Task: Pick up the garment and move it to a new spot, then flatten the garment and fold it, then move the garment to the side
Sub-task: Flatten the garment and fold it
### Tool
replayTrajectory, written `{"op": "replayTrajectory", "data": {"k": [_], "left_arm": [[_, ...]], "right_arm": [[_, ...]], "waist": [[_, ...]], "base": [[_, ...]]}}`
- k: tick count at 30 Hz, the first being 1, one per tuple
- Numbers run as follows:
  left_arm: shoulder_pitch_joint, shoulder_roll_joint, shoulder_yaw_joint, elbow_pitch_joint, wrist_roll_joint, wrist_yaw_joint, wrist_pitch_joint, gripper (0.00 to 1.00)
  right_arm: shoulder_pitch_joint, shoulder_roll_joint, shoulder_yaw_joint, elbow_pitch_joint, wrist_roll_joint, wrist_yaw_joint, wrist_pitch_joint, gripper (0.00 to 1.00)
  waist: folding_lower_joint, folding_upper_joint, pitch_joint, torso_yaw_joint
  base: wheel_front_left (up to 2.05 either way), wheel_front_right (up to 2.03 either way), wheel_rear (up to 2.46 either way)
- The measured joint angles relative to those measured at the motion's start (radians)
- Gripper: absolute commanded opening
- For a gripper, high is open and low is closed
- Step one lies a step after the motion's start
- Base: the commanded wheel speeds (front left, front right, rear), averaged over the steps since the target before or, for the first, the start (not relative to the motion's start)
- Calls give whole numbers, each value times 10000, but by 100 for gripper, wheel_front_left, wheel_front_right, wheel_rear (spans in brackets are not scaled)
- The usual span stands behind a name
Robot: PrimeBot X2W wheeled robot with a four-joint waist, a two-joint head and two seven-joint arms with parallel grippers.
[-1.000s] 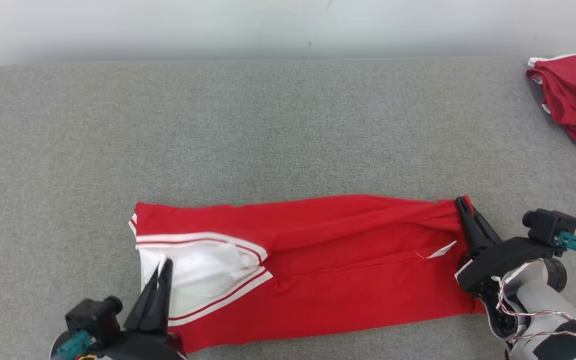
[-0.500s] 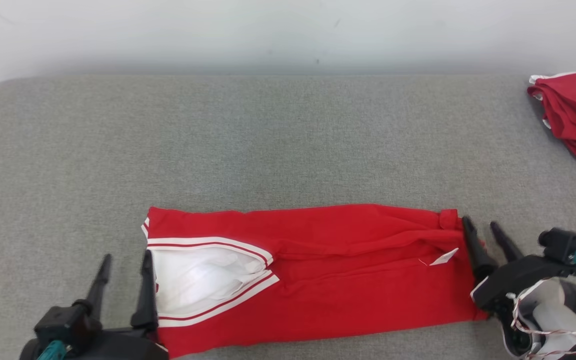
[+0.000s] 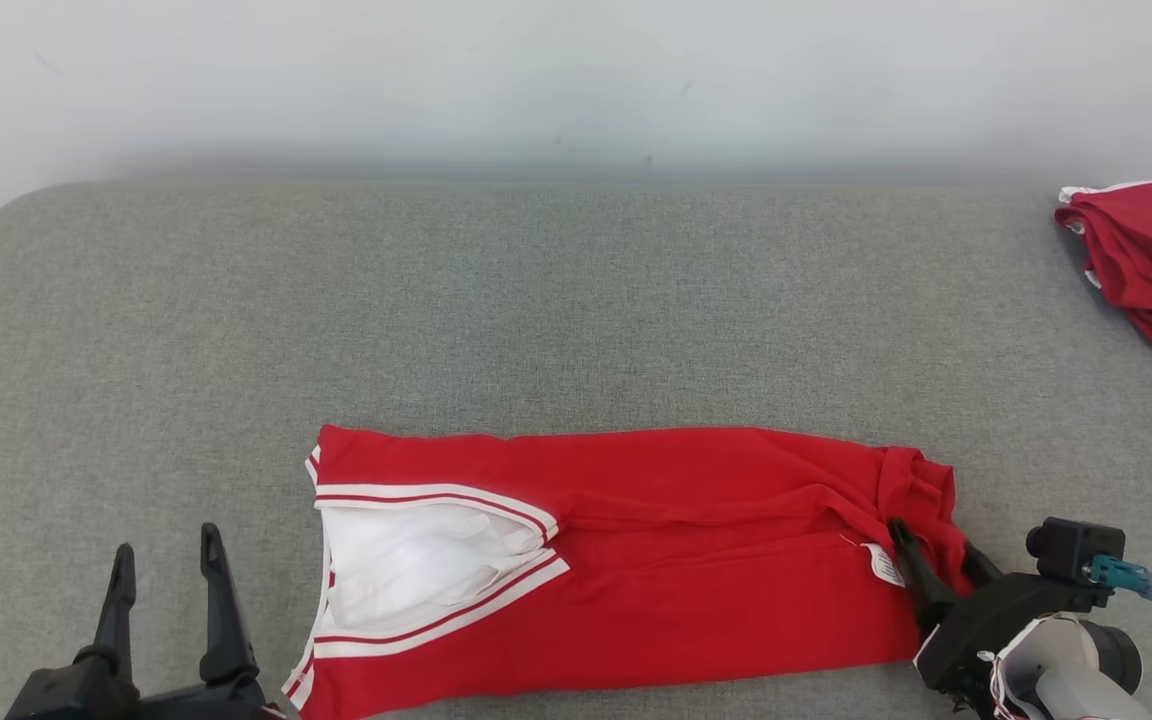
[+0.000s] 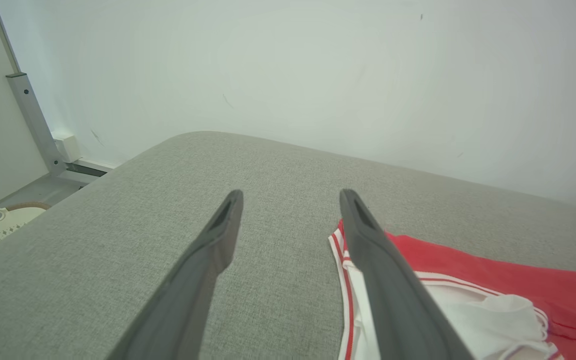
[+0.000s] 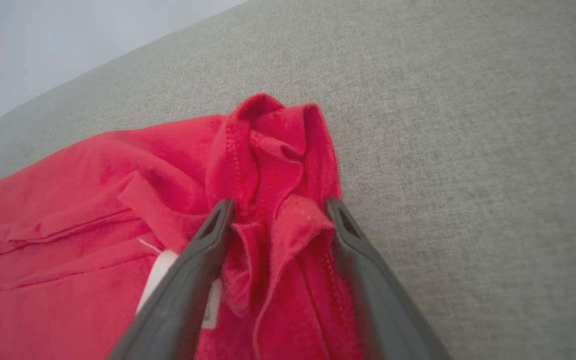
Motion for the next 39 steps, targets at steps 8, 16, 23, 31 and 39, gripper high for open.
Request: {"op": "replayTrajectory", "data": {"k": [8,16,23,31,39], "left_arm": [[44,-322,443,209,353,-351,0,100],[158,-426,782,514,621,-525,-2,100],[267,-545,997,617,809,-627,0,100],[238,-660,995,874,936,-802,0,100],[191,-869,899,1114,1016,-965,-2,100]], "right_arm": [[-428,-188,-257,708,-575,4,-368,0],[-562,-1235,-1152,1246,-629,2,-652,0],[-446,-913,-978,-562,125,0,462,0],[221,-205,-803,-3910,1356,-2,2194,0],[456,1453,-531,-5212,1244,-2,3430,0]], "waist": [[2,2,-80,-49],[1,1,-368,-149],[1,1,-429,-444],[1,2,-511,-379],[1,2,-605,-12]], "base": [[0,0,0],[0,0,0],[0,0,0],[0,0,0],[0,0,0]]}}
